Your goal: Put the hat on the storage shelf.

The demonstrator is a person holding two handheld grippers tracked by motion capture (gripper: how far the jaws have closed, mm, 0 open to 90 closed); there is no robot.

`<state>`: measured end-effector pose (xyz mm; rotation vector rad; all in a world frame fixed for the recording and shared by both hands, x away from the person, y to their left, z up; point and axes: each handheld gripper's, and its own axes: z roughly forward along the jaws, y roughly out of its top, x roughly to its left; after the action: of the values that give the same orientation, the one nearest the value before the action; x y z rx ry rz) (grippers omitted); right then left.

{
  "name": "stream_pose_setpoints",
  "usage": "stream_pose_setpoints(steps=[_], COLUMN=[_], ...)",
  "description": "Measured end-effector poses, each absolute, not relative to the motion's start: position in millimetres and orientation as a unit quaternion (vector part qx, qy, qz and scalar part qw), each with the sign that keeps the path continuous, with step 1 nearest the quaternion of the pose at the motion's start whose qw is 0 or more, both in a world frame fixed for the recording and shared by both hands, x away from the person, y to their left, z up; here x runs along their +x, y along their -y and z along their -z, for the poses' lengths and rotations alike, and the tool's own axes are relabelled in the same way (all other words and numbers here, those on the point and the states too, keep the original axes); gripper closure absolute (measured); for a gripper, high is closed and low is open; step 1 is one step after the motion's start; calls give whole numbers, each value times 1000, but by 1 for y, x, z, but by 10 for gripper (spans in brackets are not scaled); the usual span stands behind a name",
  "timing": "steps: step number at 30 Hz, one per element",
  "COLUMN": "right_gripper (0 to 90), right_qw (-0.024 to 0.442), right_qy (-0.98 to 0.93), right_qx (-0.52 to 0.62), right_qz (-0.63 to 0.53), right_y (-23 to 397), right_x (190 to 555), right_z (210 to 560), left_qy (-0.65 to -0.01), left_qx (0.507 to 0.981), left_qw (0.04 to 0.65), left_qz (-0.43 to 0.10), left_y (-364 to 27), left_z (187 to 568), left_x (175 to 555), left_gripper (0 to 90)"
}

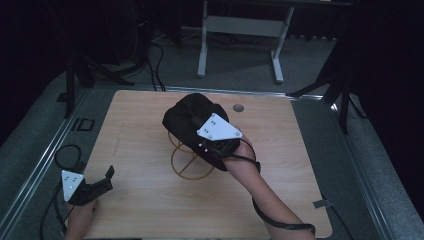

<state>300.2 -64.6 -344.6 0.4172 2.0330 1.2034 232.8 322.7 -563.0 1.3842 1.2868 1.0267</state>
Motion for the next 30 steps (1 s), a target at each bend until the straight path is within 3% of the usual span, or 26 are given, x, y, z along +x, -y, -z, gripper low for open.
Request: stream_pose_setpoints(steps=[7, 20, 30], right_gripper=[887, 535, 463], right_qw=[346, 322, 310], right_qy=[-795, -810, -808], right_qx=[150, 151, 161], right_qz=[-475, -467, -474], right_y=[65, 59, 62], right_x=[298, 303, 305], right_z=[352, 365, 363], left_qy=[-526, -524, -523], left_qx=[566, 568, 568], left_qw=[476, 477, 477], left_qz=[-420, -419, -419], left_y=[-323, -323, -323], left_z=[563, 563, 563], left_x=[233, 232, 232], left_gripper=[17, 17, 17])
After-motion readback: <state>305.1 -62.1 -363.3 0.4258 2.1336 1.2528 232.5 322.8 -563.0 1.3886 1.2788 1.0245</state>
